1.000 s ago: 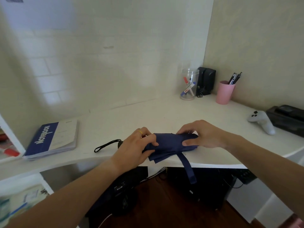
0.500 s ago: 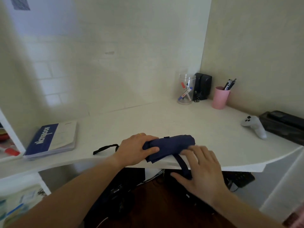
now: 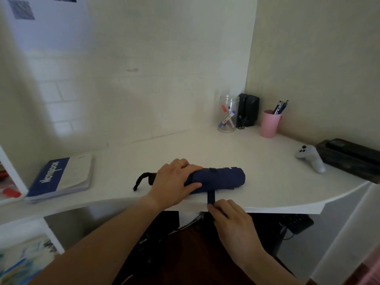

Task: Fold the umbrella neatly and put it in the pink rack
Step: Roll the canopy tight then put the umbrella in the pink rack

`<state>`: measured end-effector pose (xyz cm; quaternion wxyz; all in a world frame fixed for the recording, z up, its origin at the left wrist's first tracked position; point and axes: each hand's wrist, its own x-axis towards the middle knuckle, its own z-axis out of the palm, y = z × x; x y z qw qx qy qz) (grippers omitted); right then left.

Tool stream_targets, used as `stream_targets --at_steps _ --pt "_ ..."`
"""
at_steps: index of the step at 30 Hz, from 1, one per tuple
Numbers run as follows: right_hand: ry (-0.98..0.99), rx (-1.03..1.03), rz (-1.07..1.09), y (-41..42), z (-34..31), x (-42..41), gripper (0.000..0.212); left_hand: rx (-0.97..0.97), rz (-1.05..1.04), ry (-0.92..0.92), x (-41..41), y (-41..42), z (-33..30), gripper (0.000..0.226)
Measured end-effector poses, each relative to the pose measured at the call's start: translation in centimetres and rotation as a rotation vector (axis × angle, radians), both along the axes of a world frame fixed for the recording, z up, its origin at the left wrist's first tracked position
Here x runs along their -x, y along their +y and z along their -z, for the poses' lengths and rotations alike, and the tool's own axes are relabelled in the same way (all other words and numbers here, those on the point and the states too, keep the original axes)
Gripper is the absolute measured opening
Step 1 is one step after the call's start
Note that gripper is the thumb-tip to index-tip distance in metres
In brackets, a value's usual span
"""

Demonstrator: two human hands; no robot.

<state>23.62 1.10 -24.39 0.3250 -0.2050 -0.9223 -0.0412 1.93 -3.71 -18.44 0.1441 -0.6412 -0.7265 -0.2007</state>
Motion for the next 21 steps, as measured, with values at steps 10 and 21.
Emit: stream_targets --at_steps 10,21 --pt "0.191 0.314 -0.159 1.0 -4.6 -1.9 0.026 -0.231 0.1 0.069 -1.8 -2.0 3.6 0.04" --pt "0.124 0.648 -0.045 4.7 -8.3 0.0 0.008 -0.166 0.126 -0.017 -2.8 -3.3 3.6 0.032"
